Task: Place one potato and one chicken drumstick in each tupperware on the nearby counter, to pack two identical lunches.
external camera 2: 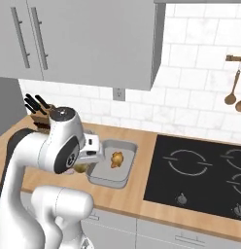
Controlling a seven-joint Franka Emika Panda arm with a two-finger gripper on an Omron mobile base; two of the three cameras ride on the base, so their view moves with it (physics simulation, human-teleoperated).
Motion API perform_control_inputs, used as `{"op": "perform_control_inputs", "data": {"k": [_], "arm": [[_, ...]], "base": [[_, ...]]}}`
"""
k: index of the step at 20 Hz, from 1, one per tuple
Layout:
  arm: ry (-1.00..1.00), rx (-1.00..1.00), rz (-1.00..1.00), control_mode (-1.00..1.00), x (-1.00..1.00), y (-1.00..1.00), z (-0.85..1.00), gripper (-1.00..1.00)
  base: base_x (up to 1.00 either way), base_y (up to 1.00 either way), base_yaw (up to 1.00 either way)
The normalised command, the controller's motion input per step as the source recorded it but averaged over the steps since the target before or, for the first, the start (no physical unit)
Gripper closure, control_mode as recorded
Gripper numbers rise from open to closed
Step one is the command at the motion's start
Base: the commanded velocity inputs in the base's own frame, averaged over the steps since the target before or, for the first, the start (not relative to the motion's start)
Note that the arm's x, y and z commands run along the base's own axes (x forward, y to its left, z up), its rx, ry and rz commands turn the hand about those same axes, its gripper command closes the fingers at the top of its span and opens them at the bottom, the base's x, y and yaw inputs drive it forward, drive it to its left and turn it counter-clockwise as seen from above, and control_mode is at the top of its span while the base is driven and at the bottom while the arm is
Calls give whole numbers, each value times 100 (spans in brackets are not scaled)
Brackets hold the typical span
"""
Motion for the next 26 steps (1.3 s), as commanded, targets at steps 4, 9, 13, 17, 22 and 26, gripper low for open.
{"op": "perform_control_inputs", "data": {"k": [4,9,13,17,22,26], "arm": [[4,0,0,-100,96,-22,-41,100],[8,0,-1,-100,86,0,-41,100],[9,0,0,-100,71,-4,-46,100],[16,0,0,-100,44,-28,-52,100],[12,0,0,-100,44,-16,-40,100],[7,3,0,-100,53,-9,-36,100]], "base": [[0,0,0],[0,0,0],[0,0,0],[0,0,0],[0,0,0],[0,0,0]]}}
